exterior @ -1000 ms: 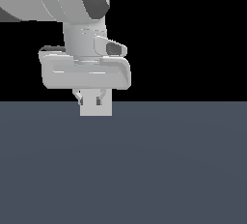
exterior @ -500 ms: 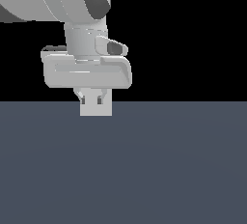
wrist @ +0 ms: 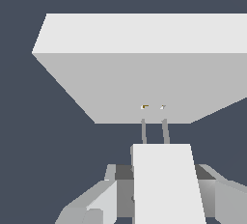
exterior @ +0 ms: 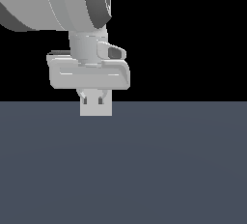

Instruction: Plug the charger into the wall socket.

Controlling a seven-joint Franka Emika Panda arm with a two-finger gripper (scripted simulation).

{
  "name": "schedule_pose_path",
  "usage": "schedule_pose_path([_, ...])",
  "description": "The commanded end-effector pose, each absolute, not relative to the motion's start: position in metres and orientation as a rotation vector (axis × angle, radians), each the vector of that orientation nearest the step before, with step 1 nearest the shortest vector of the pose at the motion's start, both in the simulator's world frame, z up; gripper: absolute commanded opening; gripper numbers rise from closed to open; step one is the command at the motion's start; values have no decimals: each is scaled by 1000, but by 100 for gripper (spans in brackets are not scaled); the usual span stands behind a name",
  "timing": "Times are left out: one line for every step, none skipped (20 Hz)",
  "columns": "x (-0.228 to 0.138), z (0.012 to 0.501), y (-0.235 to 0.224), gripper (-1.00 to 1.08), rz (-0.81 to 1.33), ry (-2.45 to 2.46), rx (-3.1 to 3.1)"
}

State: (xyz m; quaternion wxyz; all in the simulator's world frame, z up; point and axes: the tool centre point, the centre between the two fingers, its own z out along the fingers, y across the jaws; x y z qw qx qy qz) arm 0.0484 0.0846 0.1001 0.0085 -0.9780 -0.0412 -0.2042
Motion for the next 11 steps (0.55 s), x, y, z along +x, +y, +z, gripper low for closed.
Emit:
schedule_pose_path([58,100,85,-100,-639,-129,-3056])
schedule_pose_path([61,100,86,-100,-639,-129,-3056])
schedule_pose_path([64,100,86,-100,-639,-129,-3056])
schedule_pose_path([66,100,86,-100,-639,-129,-3056])
schedule_pose_path([69,100,86,-100,-639,-129,-3056])
schedule_pose_path([70,100,86,-100,-639,-129,-3056])
schedule_pose_path([72,100,87,-100,-639,-129,-3056])
schedule_pose_path([73,100,86,-100,-638,-128,-3056])
schedule_pose_path([73,100,86,-100,-638,-128,-3056])
schedule_pose_path([74,100,86,-100,-638,-128,-3056])
schedule_pose_path([74,100,86,-100,-638,-128,-3056])
